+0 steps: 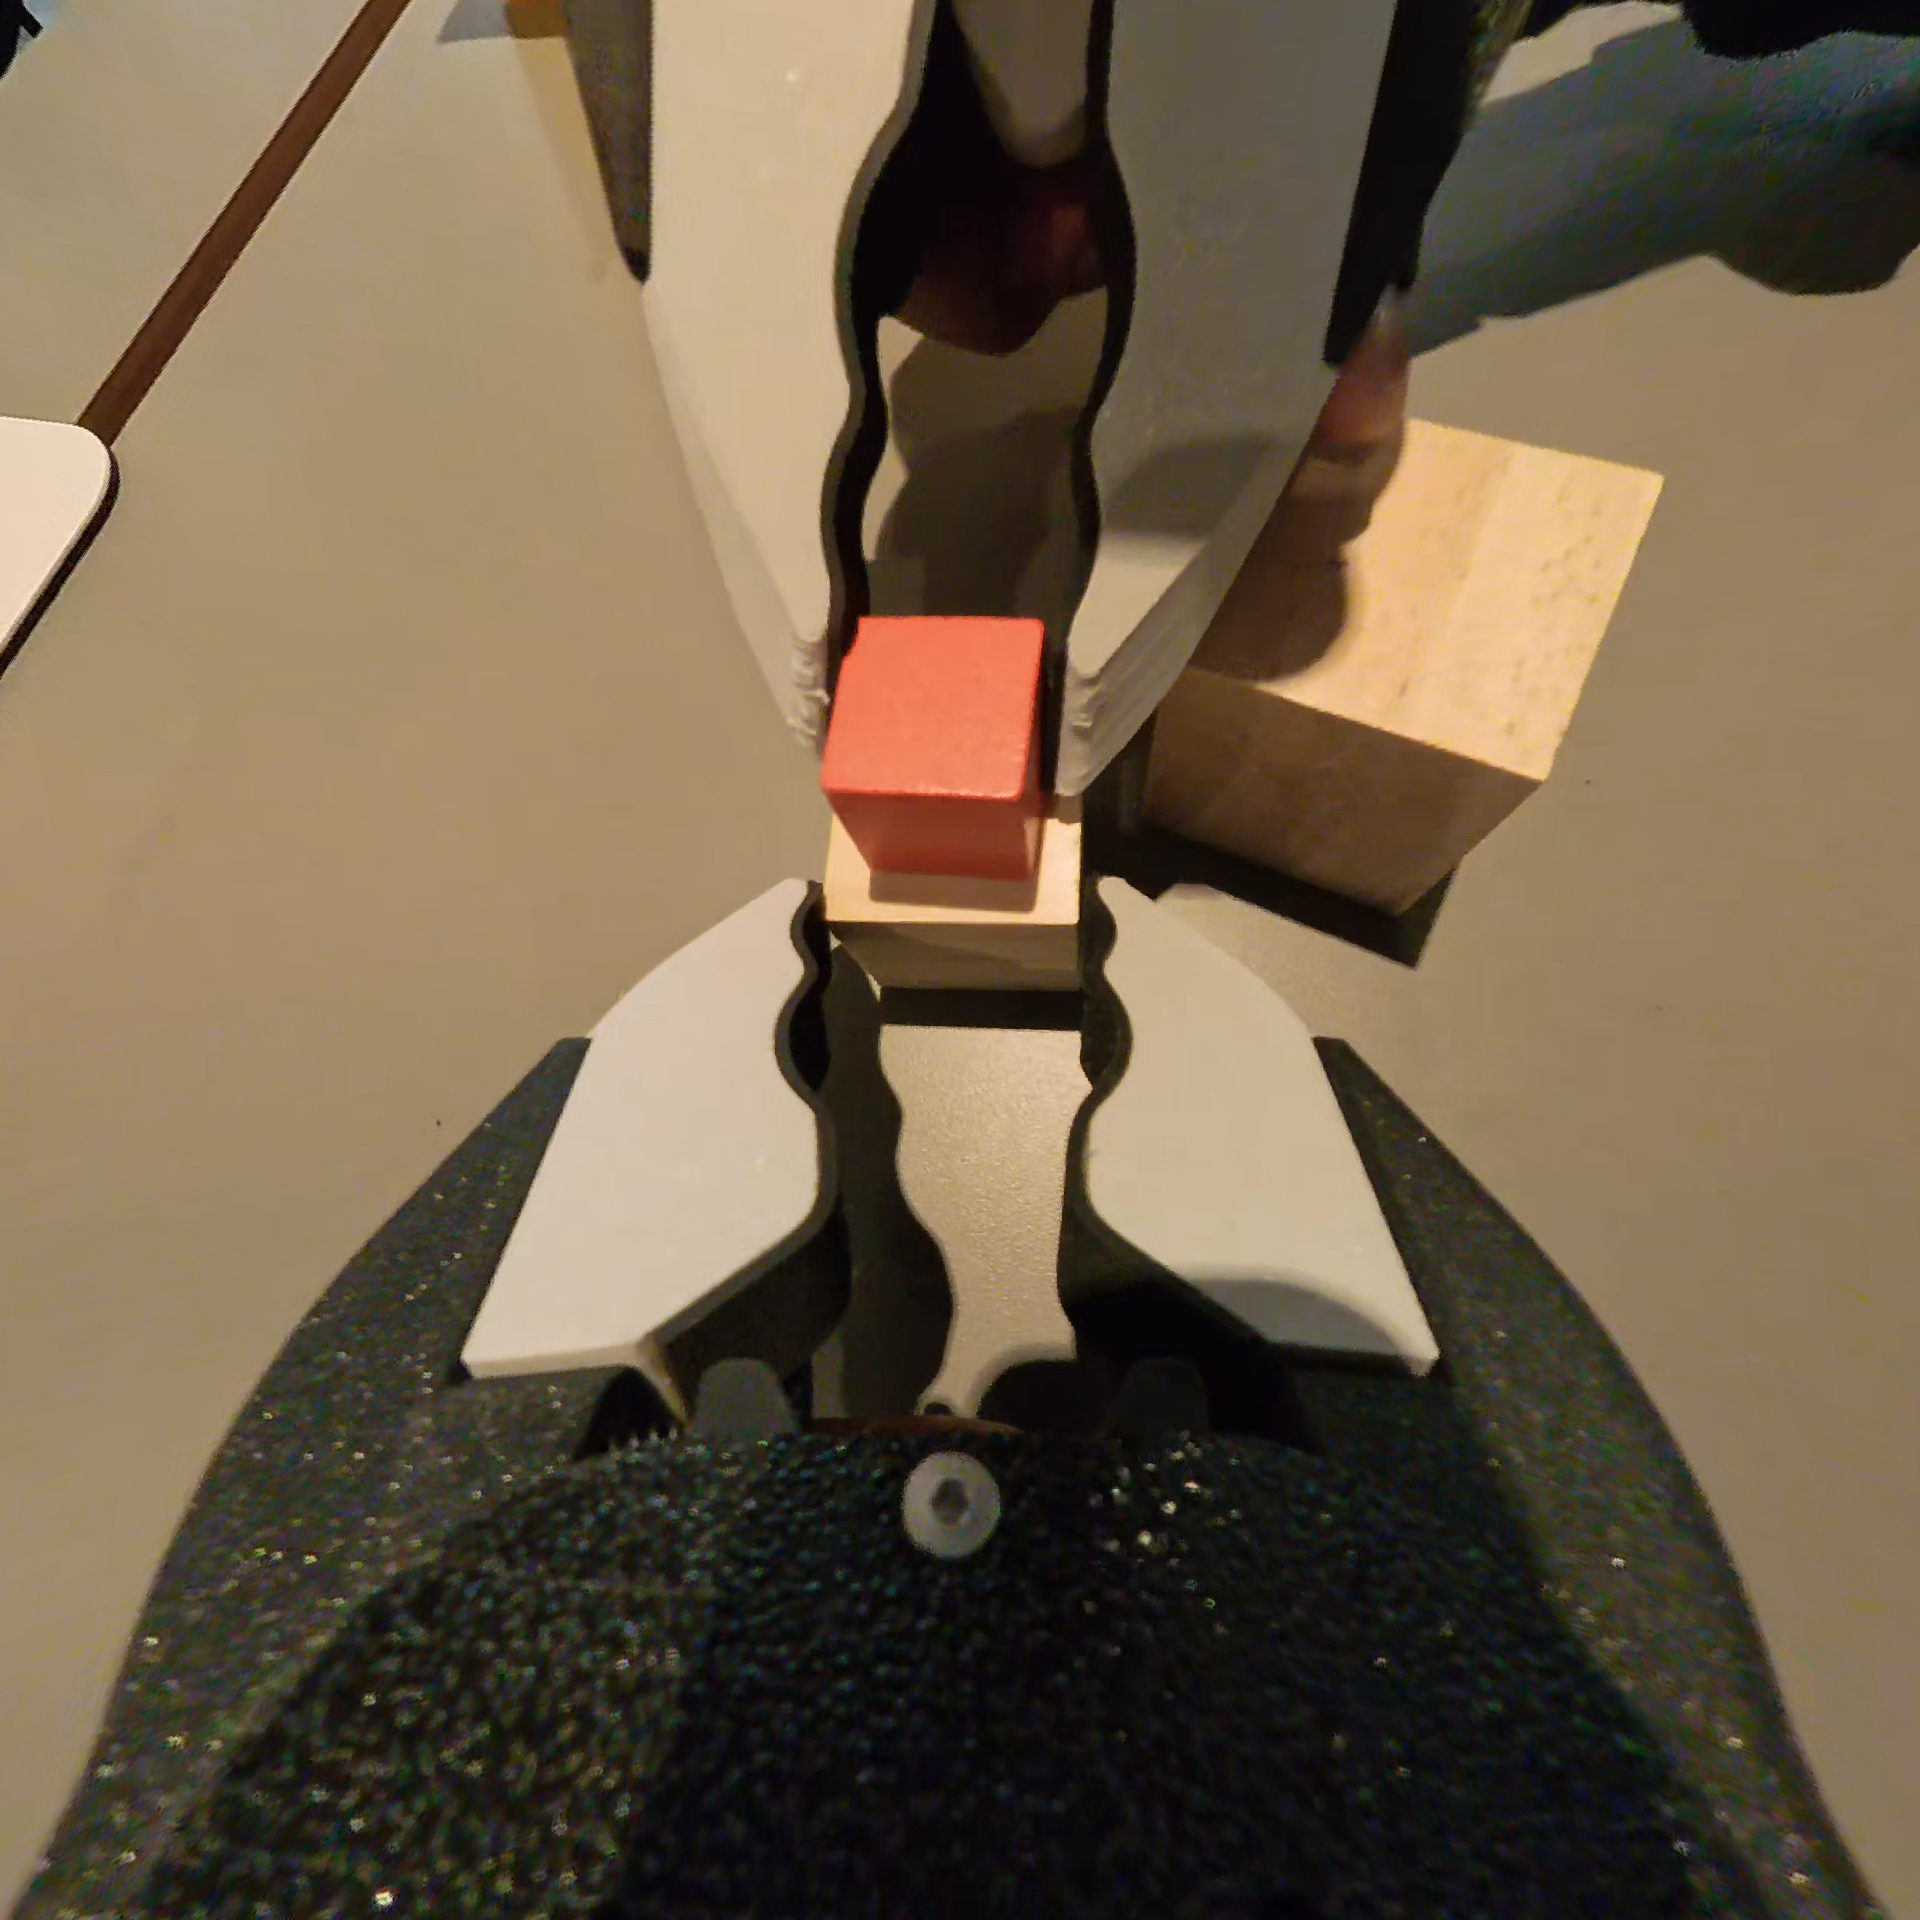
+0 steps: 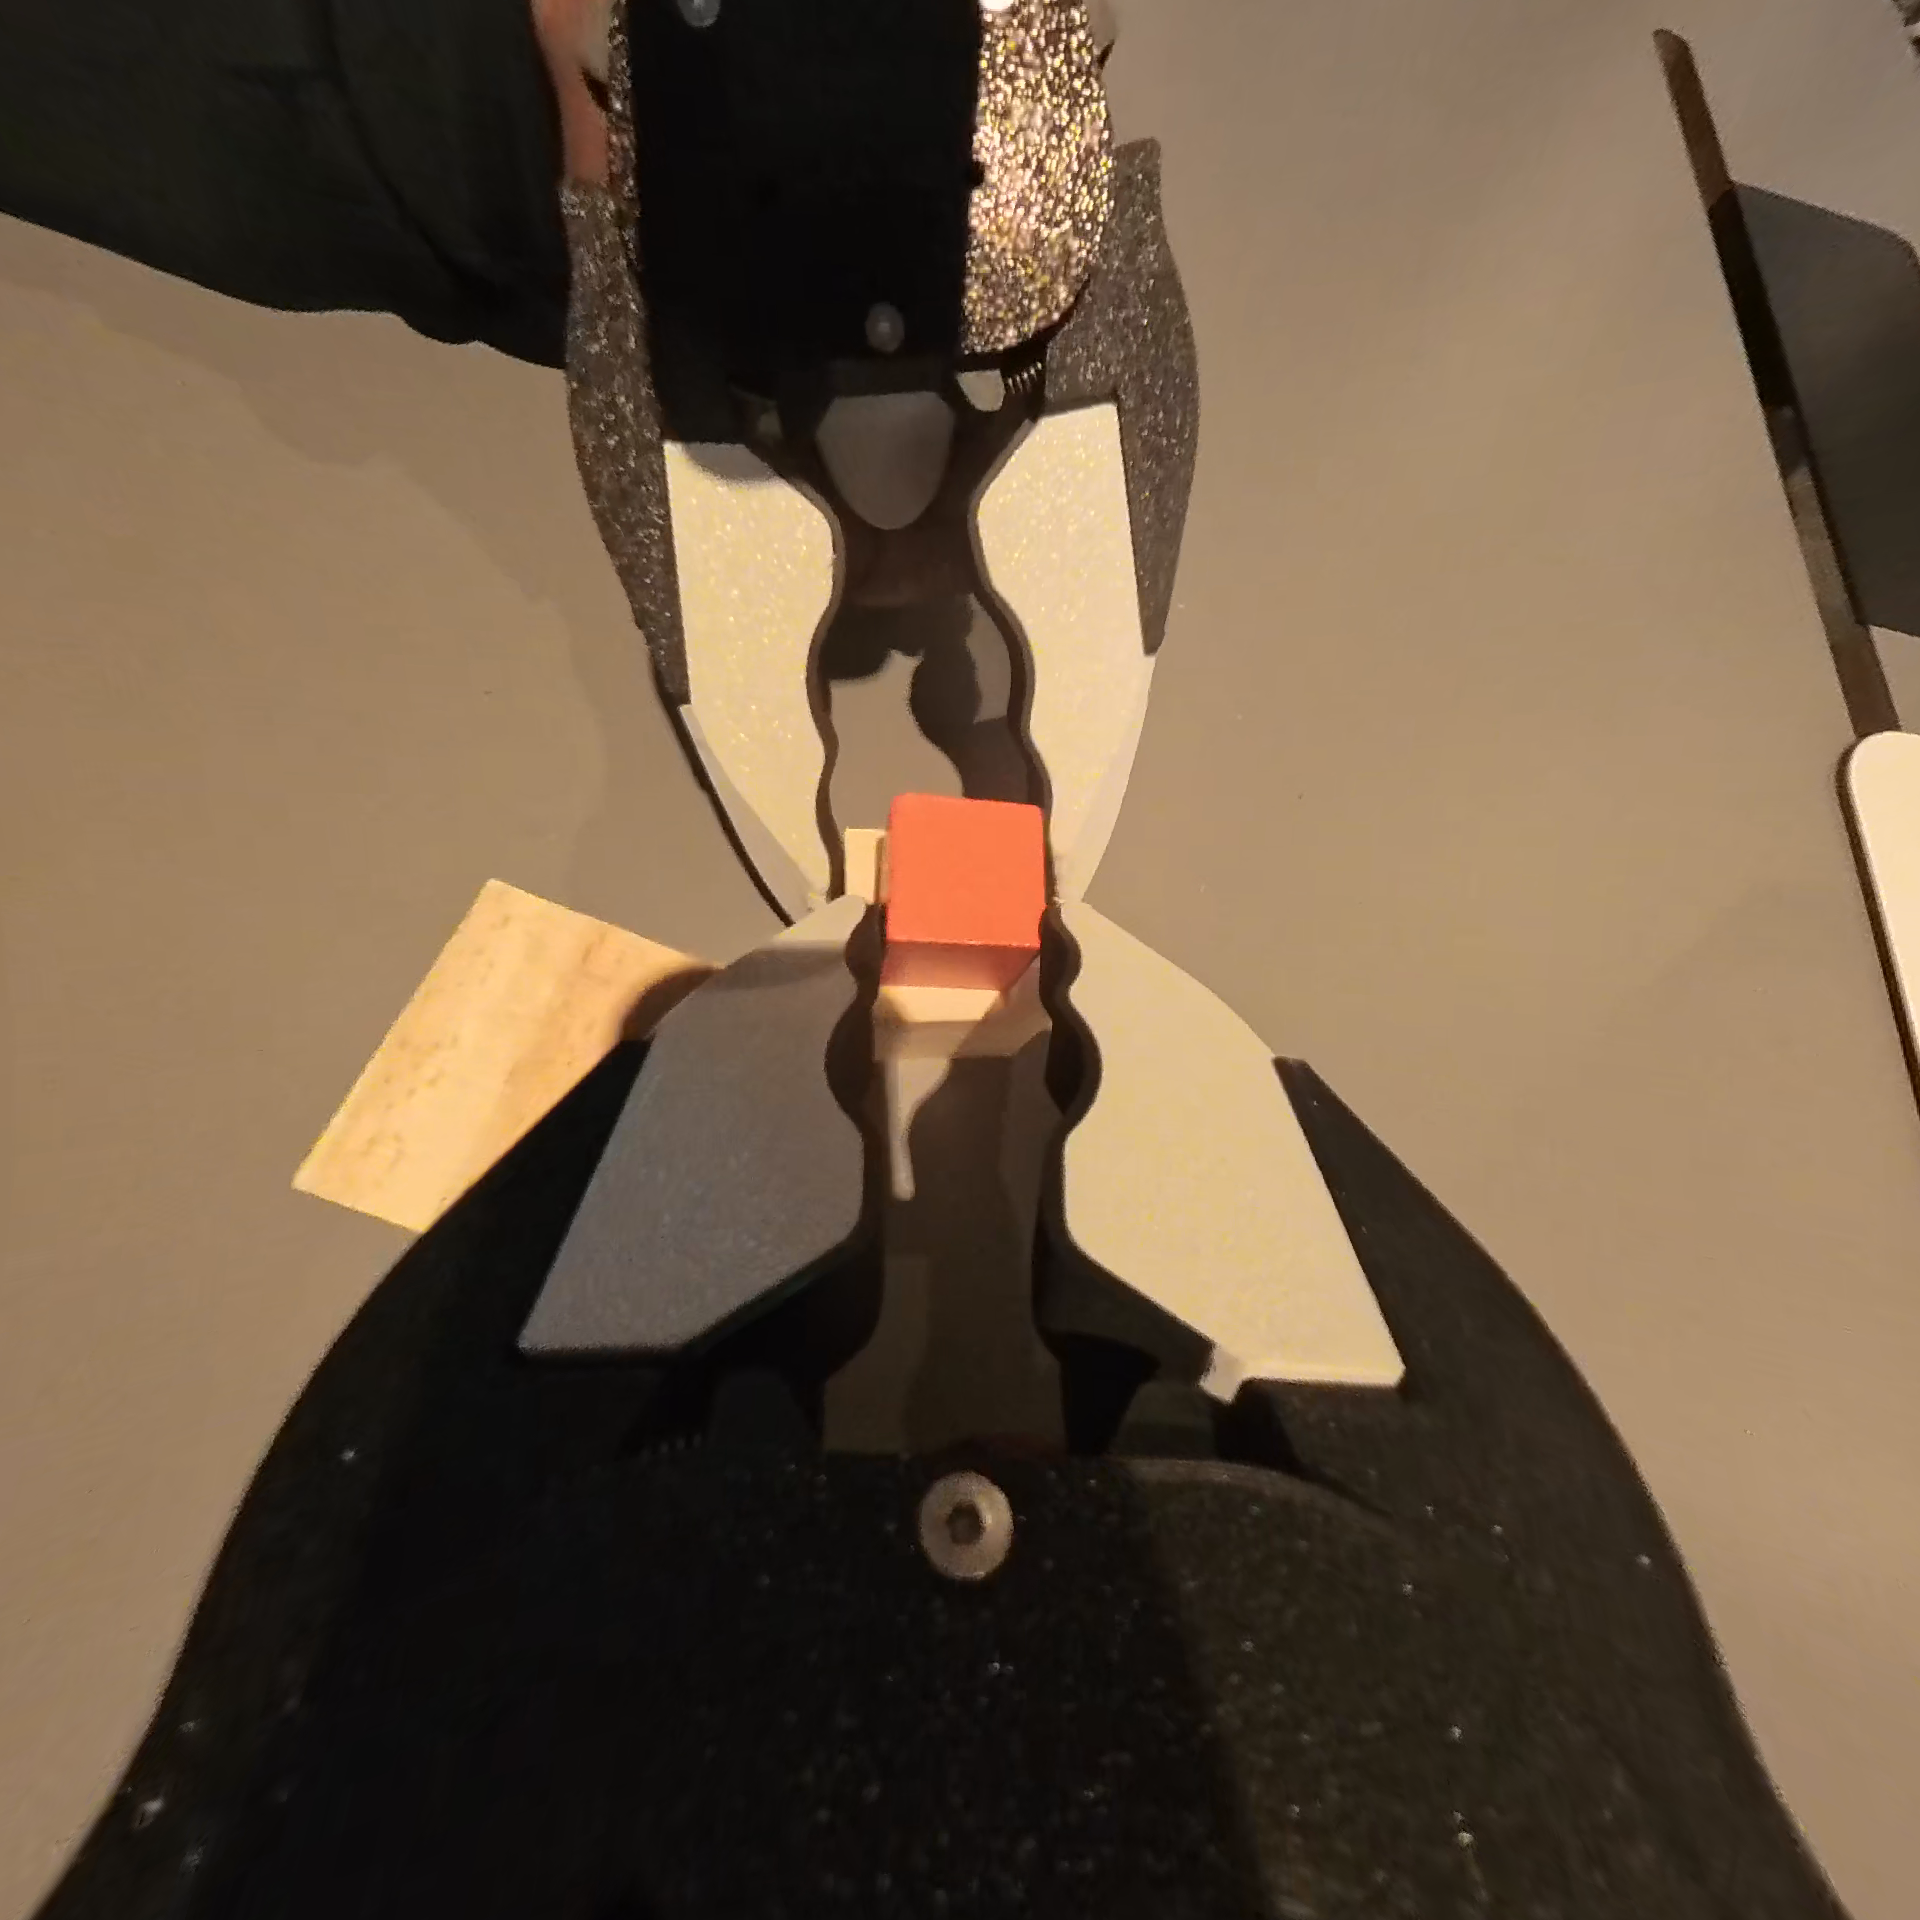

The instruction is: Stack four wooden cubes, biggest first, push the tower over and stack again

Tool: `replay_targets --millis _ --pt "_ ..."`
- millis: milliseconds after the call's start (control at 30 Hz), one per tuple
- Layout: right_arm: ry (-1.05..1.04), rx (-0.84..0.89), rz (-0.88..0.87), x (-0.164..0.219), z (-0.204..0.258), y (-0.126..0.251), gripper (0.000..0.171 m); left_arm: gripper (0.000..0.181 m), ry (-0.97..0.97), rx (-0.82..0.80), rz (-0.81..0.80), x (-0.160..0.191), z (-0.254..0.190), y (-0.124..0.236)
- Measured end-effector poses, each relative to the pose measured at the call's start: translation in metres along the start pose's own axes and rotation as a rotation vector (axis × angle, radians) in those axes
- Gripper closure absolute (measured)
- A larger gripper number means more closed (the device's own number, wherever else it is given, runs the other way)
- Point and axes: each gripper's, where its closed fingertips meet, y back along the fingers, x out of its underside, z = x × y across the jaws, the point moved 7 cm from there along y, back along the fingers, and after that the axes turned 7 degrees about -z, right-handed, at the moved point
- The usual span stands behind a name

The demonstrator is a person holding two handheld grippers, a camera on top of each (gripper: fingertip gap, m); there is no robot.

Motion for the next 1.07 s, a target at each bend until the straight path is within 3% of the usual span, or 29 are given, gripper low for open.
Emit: replay_targets --millis 700,933,1067 --pt "0.016 -0.027 0.044 -0.001 -0.004 -0.002 0.135 0.135 0.002 0.0 0.003 0.0 0.0 0.0" --pt "0.012 -0.013 0.046 0.001 -0.006 0.002 0.114 0.135 0.0 -0.001 0.007 0.001 -0.001 0.0" --pt "0.01 0.037 0.031 0.002 -0.012 0.012 0.115 0.135 0.0 -0.001 0.009 0.001 -0.001 0.0"
